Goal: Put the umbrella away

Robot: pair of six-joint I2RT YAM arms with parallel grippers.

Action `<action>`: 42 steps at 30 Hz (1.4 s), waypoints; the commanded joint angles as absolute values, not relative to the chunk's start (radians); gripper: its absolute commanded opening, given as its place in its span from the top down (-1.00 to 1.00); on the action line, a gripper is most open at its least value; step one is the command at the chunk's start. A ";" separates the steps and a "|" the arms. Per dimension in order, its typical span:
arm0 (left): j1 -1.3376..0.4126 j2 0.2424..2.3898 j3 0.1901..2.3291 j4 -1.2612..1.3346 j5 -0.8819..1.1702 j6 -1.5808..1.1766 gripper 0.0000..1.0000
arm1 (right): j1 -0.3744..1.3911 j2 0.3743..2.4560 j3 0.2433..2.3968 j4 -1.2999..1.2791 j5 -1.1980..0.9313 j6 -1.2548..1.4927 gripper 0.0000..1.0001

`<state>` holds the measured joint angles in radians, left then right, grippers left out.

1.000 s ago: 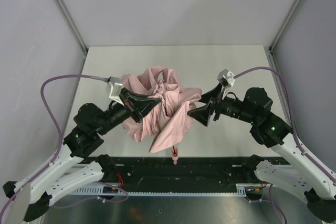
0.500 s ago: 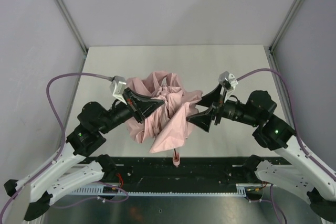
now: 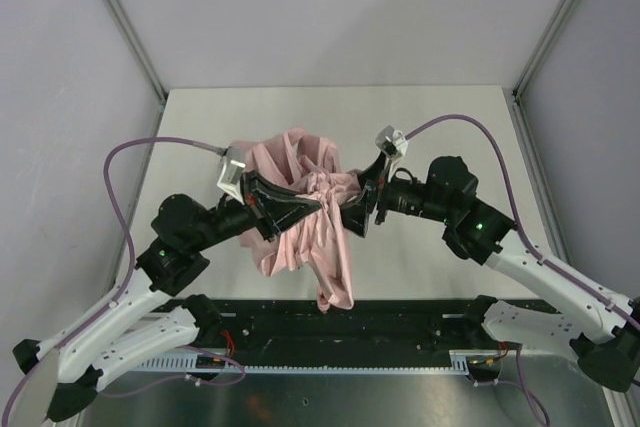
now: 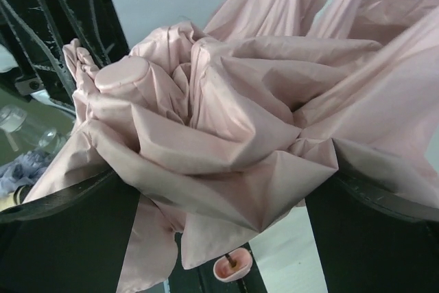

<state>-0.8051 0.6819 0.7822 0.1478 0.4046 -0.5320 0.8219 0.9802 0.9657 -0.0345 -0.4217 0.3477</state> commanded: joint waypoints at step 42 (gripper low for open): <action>-0.944 0.859 0.780 0.587 0.641 -0.612 1.00 | 1.123 1.181 0.986 0.804 -0.748 0.538 0.30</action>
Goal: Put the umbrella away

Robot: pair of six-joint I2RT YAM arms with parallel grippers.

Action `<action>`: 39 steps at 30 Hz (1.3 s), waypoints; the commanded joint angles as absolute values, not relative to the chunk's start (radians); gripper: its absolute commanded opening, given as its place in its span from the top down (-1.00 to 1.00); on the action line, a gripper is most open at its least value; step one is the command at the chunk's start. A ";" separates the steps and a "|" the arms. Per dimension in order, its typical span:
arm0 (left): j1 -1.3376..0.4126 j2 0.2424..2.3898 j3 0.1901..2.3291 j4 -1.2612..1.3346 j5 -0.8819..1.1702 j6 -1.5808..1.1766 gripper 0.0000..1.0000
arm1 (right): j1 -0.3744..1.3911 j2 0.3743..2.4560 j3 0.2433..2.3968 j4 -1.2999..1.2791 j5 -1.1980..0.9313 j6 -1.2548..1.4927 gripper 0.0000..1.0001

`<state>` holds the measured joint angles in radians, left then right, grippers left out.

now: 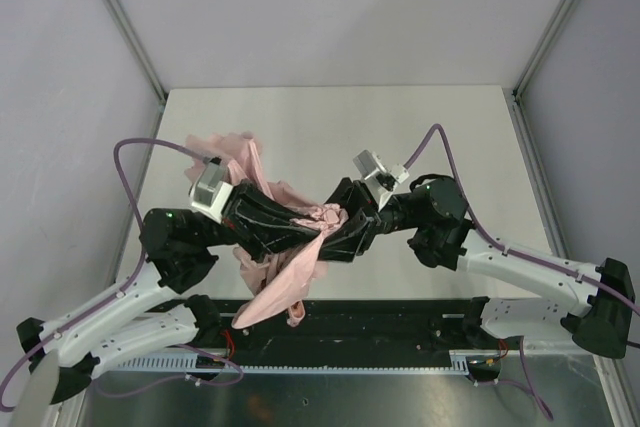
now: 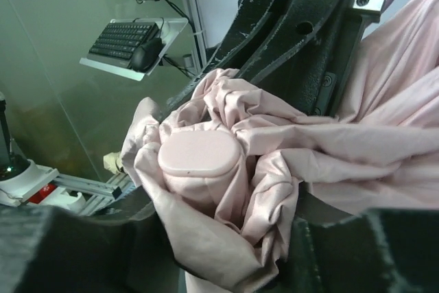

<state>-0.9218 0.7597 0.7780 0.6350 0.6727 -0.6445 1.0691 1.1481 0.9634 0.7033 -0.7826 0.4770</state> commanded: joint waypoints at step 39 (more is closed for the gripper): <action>-0.808 0.596 0.732 -0.097 0.428 -0.451 -0.76 | 0.382 0.772 0.749 0.725 -1.274 0.825 1.00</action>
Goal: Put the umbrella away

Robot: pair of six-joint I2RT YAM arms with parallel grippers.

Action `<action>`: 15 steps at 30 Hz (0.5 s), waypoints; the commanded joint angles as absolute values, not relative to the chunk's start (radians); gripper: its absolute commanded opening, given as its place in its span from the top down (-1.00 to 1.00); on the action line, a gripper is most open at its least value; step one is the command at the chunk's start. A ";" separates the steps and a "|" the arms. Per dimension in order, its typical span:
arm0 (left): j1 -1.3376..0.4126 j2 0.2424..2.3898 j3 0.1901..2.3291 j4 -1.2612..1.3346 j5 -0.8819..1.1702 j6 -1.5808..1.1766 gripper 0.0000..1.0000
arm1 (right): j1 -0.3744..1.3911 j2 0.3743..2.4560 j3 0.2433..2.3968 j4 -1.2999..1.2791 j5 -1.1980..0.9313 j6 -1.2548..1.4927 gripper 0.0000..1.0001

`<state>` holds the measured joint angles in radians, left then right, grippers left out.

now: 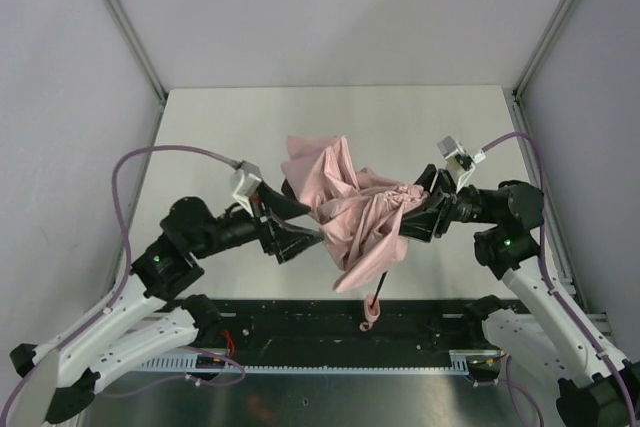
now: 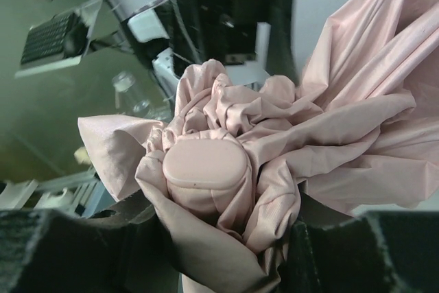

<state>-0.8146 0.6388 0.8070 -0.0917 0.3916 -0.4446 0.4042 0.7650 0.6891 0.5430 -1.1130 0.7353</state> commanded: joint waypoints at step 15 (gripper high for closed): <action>-0.843 0.643 0.493 0.312 0.577 -0.652 -0.45 | 0.347 0.785 0.796 0.675 -1.129 0.826 1.00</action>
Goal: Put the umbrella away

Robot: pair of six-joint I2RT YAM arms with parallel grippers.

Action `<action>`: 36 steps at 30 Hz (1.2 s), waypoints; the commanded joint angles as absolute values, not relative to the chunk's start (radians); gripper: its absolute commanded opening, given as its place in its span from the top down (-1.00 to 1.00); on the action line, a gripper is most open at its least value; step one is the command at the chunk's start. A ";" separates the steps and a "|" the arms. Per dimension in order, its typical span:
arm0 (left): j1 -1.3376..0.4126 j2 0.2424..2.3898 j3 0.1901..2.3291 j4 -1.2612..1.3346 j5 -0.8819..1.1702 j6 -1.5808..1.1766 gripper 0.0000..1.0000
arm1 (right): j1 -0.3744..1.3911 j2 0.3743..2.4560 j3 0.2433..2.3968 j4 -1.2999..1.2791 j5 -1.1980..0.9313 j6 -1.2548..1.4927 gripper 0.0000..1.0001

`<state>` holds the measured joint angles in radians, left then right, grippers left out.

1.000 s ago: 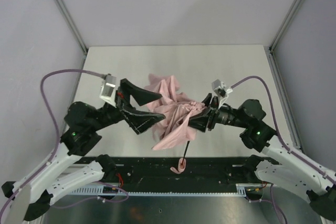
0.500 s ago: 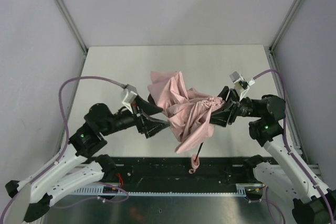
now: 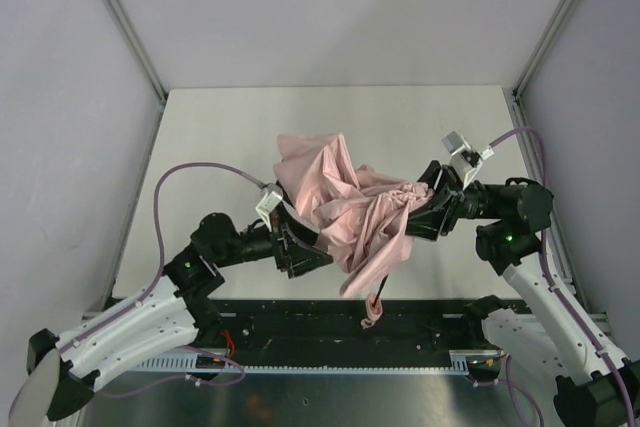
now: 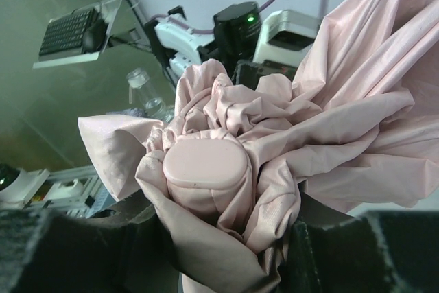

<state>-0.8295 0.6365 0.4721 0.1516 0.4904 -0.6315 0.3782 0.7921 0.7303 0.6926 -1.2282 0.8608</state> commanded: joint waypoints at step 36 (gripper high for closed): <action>-0.830 0.771 1.042 -0.507 -0.527 -0.080 -0.55 | 0.369 0.913 1.194 -0.555 -0.343 0.025 1.00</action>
